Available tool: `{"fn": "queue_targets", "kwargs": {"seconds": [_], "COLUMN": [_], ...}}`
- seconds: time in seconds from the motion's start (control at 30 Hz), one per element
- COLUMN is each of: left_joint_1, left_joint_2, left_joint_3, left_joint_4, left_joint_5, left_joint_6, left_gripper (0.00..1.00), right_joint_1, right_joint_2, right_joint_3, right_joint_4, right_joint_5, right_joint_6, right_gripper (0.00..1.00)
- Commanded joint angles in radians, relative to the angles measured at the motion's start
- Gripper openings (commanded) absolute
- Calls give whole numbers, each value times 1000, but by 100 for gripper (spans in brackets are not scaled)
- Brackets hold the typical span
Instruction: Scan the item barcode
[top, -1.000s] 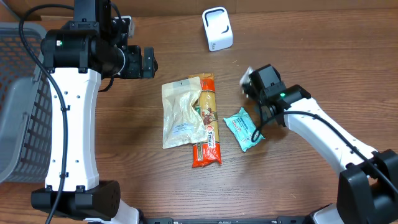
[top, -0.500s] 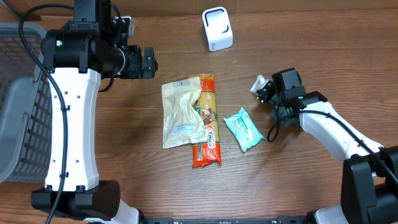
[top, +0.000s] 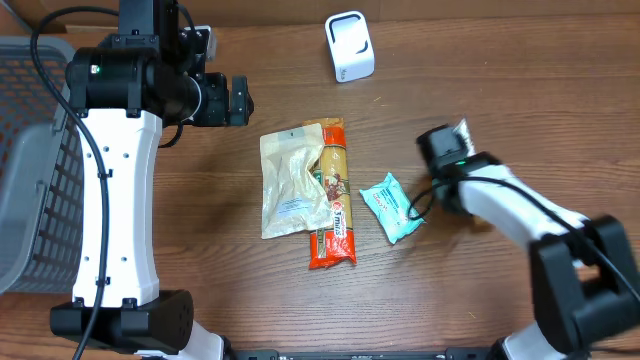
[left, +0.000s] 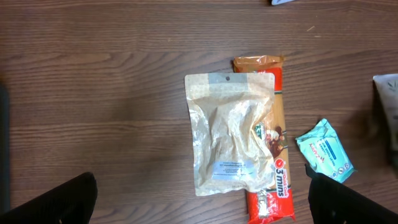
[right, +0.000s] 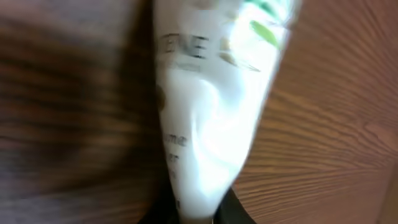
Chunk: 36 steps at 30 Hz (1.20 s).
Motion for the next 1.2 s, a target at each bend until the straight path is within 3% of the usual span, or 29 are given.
{"fn": "queue_targets", "kwargs": {"seconds": [0.0,0.13,0.2,0.3,0.4,0.53,0.6,0.8,0.87,0.9,1.0,1.07,1.17], "left_joint_1": [-2,-2,-2,-2,-2,-2,-2,-2,-2,-2,-2,-2,-2], "left_joint_2": [2,2,2,2,3,3,3,3,3,3,3,3,3], "left_joint_3": [3,3,3,3,3,3,3,3,3,3,3,3,3], "left_joint_4": [1,1,1,1,1,1,1,1,1,1,1,1,0], "left_joint_5": [-3,-3,-3,-3,-3,-3,-3,-3,-3,-3,-3,-3,-3], "left_joint_6": [23,23,23,23,23,23,23,23,23,23,23,23,23], "left_gripper": [99,100,100,99,100,99,100,100,99,100,100,100,100], "right_joint_1": [80,157,198,257,300,308,300,294,293,293,278,251,177], "right_joint_2": [48,71,71,71,69,15,-24,-168,-196,-199,-193,-188,-187], "right_joint_3": [-5,-5,-4,-4,16,90,123,176,176,176,163,140,94], "right_joint_4": [5,3,-2,2,0,-30,-44,-35,-28,-27,-51,-56,-63], "right_joint_5": [155,191,191,183,151,18,-26,-260,-346,-385,-536,-652,-838], "right_joint_6": [68,66,66,66,67,89,122,153,188,232,311,328,331], "right_gripper": [4,4,13,36,49,53,65,65,45,41,49,47,25]}}
